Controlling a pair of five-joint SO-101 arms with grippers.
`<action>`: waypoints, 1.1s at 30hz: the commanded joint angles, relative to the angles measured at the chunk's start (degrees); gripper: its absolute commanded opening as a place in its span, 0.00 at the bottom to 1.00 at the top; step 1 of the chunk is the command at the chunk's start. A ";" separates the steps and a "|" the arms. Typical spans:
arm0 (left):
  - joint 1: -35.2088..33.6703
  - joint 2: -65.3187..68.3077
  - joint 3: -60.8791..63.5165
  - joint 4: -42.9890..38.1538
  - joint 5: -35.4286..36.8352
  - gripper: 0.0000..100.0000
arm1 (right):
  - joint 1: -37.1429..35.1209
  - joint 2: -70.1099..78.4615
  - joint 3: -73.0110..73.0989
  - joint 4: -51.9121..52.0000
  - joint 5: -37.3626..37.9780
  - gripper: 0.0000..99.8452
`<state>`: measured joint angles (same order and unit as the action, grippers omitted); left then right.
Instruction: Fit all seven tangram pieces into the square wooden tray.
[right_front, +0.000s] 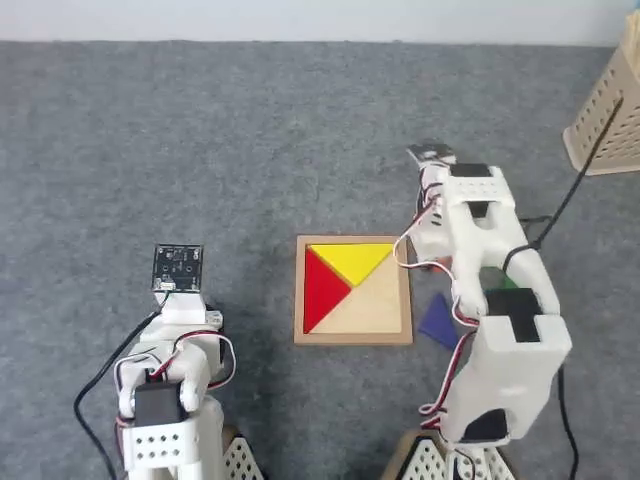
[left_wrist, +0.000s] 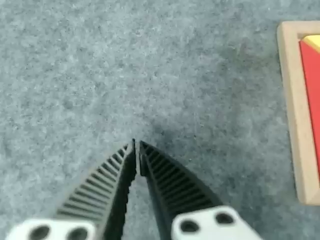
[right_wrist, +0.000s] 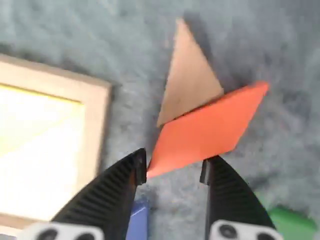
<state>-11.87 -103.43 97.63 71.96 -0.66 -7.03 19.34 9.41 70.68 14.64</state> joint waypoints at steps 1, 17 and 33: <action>-0.26 -1.23 -1.10 0.35 0.44 0.01 | -1.01 -3.47 -3.16 0.66 3.43 0.18; -0.26 -1.23 -1.10 0.35 0.44 0.01 | 1.98 -13.58 -2.99 2.42 -20.48 0.19; -0.26 -1.23 -1.10 0.35 0.44 0.01 | 5.14 -0.40 -3.25 -1.80 -34.55 0.18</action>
<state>-11.87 -103.43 97.63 71.96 -0.66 -4.75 19.78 8.79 69.80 -19.30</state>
